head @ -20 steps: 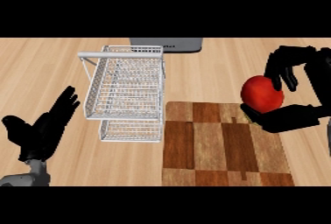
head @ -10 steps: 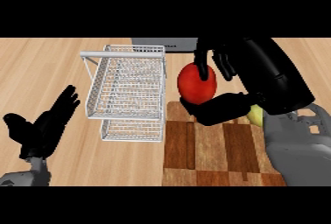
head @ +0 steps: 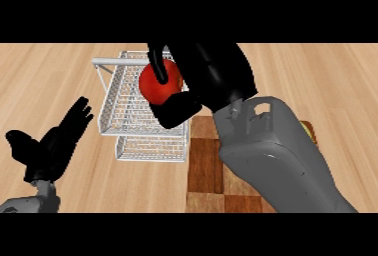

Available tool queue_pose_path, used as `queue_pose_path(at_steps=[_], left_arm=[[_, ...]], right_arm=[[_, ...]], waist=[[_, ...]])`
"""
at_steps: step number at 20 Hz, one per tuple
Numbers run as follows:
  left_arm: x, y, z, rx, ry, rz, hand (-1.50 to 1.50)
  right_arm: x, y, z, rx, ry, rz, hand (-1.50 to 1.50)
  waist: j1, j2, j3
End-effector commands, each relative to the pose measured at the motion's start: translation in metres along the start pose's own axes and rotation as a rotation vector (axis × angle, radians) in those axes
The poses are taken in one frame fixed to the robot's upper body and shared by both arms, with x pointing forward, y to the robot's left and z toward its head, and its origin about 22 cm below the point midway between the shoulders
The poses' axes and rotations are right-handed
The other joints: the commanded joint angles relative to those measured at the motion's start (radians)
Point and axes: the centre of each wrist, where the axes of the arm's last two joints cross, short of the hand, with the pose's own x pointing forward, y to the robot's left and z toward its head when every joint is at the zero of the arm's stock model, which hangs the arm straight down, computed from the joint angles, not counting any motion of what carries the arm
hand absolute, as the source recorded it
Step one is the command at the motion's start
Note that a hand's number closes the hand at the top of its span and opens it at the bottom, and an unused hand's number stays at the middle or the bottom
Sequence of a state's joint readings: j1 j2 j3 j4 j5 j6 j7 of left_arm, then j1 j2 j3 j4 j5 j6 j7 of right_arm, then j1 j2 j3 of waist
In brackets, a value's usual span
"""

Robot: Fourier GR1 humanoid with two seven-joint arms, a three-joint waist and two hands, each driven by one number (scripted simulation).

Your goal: Pick the tomato from the cutting board and place it in the tiered basket

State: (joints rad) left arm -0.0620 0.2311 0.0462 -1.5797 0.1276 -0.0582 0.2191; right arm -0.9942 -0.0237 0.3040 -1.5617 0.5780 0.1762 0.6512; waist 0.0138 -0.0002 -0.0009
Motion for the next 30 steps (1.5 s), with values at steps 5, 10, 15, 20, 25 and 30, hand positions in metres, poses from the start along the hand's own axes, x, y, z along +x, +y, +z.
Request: queue_pose_path(at_steps=[5, 10, 15, 20, 25, 30], left_arm=[[0.011, -0.017, 0.005, 0.002, -0.007, 0.0, 0.0], [-0.003, 0.003, 0.009, 0.004, 0.002, -0.017, 0.0], [0.006, -0.013, -0.013, -0.006, -0.006, -0.039, 0.0], [-0.002, 0.014, 0.004, -0.007, -0.015, 0.002, 0.0], [0.017, -0.028, -0.012, -0.032, -0.023, -0.016, 0.0], [-0.001, -0.006, -0.013, -0.021, -0.002, -0.012, 0.0]], right_arm=[[0.008, 0.053, -0.011, 0.028, 0.073, 0.007, 1.5], [-0.001, 0.065, -0.032, 0.032, 0.063, 0.051, 1.5], [-0.015, 0.083, -0.036, -0.013, 0.072, 0.072, 1.5], [-0.029, 0.085, -0.056, -0.11, 0.036, 0.094, 1.5], [-0.026, 0.093, -0.063, -0.2, 0.055, -0.037, -1.5], [-0.028, 0.114, -0.06, -0.162, 0.042, 0.011, -1.5]], waist=[[0.005, -0.001, 0.001], [0.007, 0.001, 0.0], [-0.001, 0.002, 0.0], [0.008, 0.004, 0.0], [0.021, 0.007, 0.0], [0.022, 0.007, 0.0]])
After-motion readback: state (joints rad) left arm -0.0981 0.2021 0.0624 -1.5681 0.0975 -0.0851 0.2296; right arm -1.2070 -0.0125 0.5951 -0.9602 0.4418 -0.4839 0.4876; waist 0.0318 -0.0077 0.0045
